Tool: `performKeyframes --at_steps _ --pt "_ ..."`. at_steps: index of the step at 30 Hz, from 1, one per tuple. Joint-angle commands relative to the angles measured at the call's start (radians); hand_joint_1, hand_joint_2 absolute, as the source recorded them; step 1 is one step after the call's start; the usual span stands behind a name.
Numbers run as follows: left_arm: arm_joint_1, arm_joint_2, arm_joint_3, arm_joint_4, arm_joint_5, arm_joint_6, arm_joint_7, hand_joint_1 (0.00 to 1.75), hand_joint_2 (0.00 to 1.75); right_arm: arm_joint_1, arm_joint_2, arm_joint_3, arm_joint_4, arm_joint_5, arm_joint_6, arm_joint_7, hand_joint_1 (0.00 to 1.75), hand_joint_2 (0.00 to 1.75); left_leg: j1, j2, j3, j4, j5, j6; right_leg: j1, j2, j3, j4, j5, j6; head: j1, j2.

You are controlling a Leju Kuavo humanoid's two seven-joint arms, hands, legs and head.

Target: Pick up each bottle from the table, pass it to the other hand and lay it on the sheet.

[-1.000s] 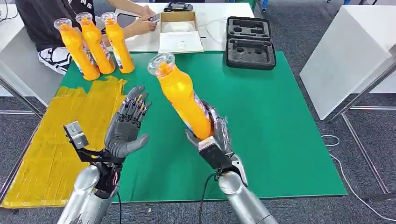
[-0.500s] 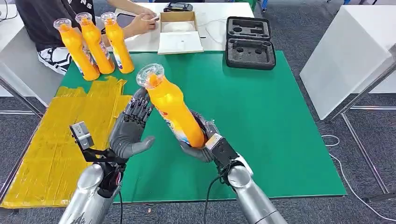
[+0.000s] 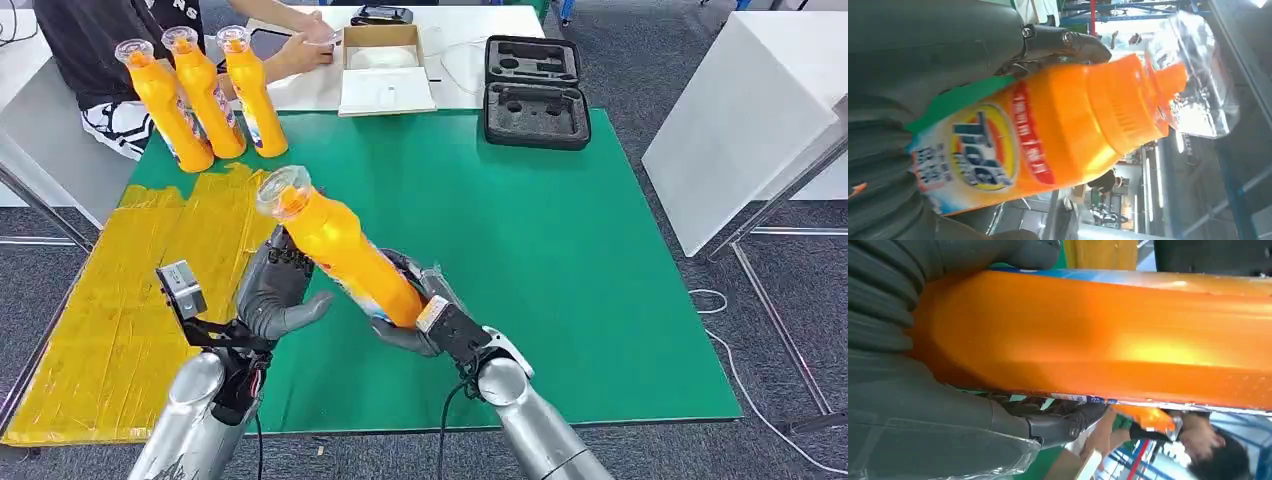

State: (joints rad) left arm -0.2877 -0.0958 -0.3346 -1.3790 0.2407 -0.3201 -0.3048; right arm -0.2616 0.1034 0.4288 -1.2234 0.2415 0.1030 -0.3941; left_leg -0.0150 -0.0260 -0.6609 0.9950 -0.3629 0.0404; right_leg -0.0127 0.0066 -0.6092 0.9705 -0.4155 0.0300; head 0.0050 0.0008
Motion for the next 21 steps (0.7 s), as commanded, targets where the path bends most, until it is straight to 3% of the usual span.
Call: performKeyframes --at_steps 1,21 --pt "-0.030 0.013 -0.004 0.067 0.002 0.004 0.001 0.00 1.75 -0.050 -0.006 0.051 0.092 0.008 0.013 0.004 1.75 1.75 0.001 0.003 0.006 0.000 -0.003 -0.003 0.001 0.000 0.006 -0.001 -0.002 -0.001 0.000 0.000" --pt "-0.023 0.011 0.025 0.075 0.003 0.029 0.004 0.00 1.75 -0.132 0.020 0.198 0.213 0.073 0.018 -0.011 1.75 1.75 0.001 0.004 0.006 0.001 -0.003 -0.003 0.001 0.002 0.006 0.000 -0.002 -0.001 0.000 0.000"
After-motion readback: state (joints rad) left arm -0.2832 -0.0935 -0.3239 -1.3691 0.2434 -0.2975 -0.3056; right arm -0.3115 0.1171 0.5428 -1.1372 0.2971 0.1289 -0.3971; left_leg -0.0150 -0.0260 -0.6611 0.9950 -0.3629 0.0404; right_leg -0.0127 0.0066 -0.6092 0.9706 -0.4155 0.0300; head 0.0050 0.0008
